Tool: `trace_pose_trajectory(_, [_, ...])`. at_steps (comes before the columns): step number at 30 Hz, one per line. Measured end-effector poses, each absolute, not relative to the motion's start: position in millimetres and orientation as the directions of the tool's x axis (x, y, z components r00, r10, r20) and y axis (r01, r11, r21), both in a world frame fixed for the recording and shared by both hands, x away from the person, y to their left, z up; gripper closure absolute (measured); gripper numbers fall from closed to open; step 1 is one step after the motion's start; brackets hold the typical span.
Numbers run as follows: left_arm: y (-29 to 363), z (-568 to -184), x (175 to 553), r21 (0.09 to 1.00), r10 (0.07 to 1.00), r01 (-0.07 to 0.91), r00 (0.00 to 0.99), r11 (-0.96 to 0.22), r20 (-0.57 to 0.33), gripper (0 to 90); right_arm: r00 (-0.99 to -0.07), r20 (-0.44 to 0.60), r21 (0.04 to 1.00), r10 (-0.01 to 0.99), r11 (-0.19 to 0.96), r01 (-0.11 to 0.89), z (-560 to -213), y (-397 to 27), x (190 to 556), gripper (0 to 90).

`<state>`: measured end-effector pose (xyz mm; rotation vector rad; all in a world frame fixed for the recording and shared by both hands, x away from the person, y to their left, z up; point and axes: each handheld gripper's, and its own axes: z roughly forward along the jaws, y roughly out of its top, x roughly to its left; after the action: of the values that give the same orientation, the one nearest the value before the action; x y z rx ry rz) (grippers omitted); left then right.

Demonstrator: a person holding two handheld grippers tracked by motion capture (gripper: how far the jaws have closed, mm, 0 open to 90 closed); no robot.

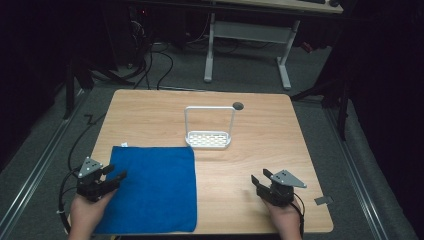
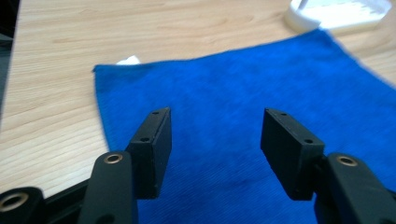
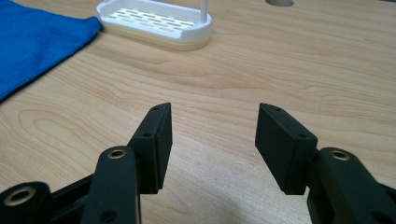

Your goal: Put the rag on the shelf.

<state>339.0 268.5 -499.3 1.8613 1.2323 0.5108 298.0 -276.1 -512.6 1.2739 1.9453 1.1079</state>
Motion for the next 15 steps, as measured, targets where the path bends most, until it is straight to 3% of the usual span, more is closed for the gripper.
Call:
trace_pose_trajectory(3, [273.2,-500.3,339.3,0.817,0.893,0.56,0.427,-0.139,-0.141,44.0,-0.393,-0.007,0.865,0.92,0.203,0.459,-512.6,-276.0,294.8,45.7])
trace_pose_trajectory(15, [276.5,-501.2,339.1,0.816,0.902,0.558,0.416,-0.154,-0.114,44.0,-0.384,0.016,0.865,0.923,0.18,0.468,-512.6,-275.5,296.7,44.8])
